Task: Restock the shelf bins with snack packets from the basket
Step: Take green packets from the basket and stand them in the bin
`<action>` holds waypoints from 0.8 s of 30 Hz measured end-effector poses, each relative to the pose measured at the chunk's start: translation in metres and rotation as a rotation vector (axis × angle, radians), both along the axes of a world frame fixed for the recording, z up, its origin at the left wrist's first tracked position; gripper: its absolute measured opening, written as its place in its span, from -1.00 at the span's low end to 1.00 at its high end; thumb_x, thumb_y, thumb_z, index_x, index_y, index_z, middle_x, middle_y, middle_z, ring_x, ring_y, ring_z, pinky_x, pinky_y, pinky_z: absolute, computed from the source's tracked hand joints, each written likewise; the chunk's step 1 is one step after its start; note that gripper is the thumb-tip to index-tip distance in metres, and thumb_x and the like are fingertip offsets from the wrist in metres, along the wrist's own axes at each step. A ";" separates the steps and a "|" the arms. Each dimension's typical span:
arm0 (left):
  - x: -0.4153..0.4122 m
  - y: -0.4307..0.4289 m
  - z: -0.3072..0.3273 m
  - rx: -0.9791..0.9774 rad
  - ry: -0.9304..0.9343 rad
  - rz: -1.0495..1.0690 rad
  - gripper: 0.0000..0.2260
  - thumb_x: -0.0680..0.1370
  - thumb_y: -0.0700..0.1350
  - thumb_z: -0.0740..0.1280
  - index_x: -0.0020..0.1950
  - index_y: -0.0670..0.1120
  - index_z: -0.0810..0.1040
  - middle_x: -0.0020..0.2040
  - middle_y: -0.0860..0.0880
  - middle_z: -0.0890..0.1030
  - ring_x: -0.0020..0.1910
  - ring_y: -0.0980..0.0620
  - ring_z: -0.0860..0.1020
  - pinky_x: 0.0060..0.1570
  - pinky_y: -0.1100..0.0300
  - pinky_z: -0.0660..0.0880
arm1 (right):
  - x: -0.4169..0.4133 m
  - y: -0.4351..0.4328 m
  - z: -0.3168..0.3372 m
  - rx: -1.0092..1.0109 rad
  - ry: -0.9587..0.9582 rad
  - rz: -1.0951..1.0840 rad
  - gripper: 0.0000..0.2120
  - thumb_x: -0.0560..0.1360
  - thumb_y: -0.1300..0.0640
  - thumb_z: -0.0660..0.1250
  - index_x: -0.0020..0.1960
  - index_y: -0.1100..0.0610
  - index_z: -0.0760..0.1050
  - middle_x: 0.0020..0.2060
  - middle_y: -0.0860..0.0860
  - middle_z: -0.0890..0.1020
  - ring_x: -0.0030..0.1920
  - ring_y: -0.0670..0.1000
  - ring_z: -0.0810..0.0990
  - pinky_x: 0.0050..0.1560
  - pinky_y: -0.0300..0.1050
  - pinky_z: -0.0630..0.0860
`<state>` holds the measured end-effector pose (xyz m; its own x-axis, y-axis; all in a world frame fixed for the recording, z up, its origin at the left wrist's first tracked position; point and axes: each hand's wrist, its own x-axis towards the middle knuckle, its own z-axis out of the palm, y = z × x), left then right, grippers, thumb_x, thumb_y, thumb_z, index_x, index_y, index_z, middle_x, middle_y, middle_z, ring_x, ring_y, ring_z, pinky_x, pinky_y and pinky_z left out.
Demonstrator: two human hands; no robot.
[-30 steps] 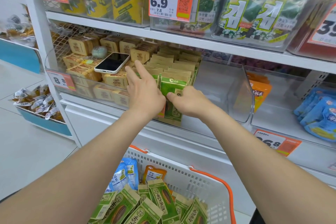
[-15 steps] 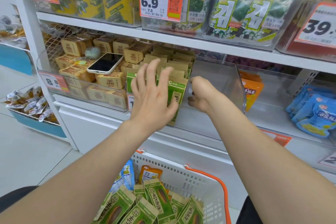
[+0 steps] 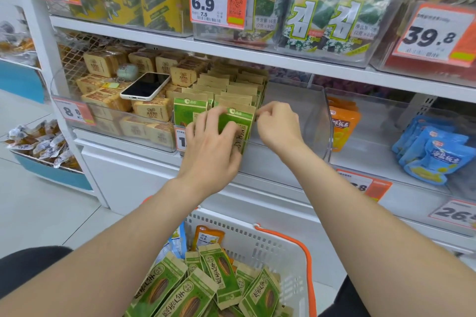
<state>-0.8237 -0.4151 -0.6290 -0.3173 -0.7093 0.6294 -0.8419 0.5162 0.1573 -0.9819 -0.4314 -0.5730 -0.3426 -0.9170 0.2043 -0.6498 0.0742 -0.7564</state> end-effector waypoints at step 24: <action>-0.015 0.101 -0.111 0.993 -1.176 -0.288 -0.87 0.67 -0.15 0.23 -0.06 -0.12 0.47 0.01 -0.07 0.57 -0.02 -0.11 0.58 -0.04 0.02 0.55 | 0.009 0.167 -0.187 1.131 1.034 1.142 -0.36 0.58 -0.02 0.42 0.59 0.06 0.31 0.42 0.06 0.48 0.39 0.17 0.49 0.30 0.11 0.52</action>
